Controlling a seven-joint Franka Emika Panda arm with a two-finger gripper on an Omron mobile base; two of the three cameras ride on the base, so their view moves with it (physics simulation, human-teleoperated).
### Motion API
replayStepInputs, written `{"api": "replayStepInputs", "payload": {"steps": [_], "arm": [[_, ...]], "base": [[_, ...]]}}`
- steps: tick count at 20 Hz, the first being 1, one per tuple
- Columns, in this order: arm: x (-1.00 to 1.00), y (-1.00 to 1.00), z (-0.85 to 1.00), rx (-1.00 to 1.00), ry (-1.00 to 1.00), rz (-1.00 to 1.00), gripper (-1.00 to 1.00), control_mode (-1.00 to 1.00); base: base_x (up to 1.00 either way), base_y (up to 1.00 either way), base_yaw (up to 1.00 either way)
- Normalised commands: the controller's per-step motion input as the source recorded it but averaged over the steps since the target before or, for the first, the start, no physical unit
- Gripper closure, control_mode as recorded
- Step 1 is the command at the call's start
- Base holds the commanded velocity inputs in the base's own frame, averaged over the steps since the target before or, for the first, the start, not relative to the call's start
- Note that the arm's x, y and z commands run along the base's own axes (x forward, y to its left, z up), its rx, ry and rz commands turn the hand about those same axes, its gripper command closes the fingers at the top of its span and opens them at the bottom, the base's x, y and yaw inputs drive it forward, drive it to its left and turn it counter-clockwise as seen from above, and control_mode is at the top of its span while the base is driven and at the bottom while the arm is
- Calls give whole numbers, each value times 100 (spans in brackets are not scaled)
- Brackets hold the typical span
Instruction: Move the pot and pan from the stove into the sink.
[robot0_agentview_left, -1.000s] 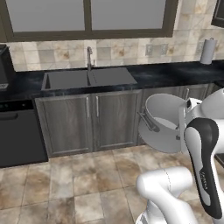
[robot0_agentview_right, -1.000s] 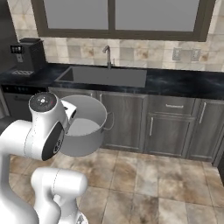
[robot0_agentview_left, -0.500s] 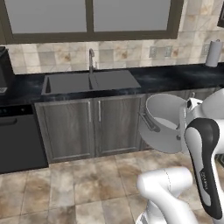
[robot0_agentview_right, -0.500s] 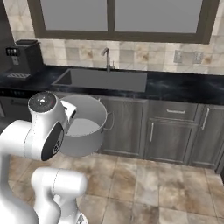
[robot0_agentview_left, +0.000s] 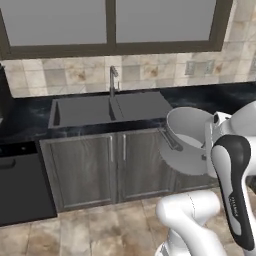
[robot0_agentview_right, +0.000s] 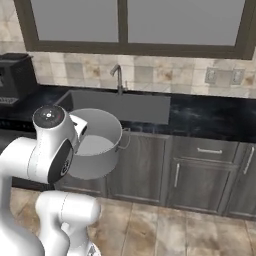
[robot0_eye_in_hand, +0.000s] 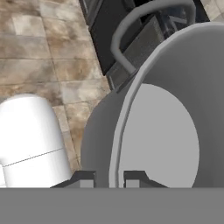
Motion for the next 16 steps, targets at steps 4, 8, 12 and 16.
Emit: {"api": "replayStepInputs", "payload": {"steps": [4, 8, 12, 16], "arm": [[0, 0, 0, 0, 0, 0, 100, 100], [0, 0, 0, 0, 0, 0, 100, 100], [0, 0, 0, 0, 0, 0, 100, 100], [0, 0, 0, 0, 0, 0, 100, 100]], "base": [[100, 35, -4], [100, 34, -4], [87, 30, -4], [54, 18, -1]]}}
